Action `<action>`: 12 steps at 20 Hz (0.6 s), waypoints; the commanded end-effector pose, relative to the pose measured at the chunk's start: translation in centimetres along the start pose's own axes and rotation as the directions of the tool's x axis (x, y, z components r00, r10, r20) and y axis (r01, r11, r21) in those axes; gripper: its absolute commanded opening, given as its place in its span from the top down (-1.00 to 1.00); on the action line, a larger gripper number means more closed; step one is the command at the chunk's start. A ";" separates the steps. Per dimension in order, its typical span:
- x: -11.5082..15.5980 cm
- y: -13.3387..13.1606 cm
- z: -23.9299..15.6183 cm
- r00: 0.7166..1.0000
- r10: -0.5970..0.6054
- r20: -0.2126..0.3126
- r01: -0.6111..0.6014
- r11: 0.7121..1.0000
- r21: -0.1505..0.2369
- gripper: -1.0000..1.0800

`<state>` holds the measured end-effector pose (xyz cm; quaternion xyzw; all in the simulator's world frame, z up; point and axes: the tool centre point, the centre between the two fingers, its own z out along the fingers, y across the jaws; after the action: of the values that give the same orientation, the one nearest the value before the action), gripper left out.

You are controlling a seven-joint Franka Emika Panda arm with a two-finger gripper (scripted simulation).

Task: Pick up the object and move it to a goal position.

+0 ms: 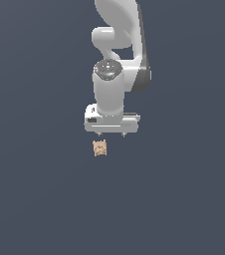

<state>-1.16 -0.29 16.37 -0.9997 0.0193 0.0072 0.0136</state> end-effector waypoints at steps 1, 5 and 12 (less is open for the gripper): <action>0.0 0.0 0.0 1.000 0.000 0.000 0.000 1.000 0.000 -0.92; 0.4 -0.3 -0.9 1.000 0.008 -0.014 -0.008 1.000 0.008 -0.92; 1.1 -0.7 -2.4 0.999 0.020 -0.038 -0.020 1.000 0.021 -0.92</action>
<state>-0.03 0.24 18.81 -0.9992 0.0292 -0.0124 0.0231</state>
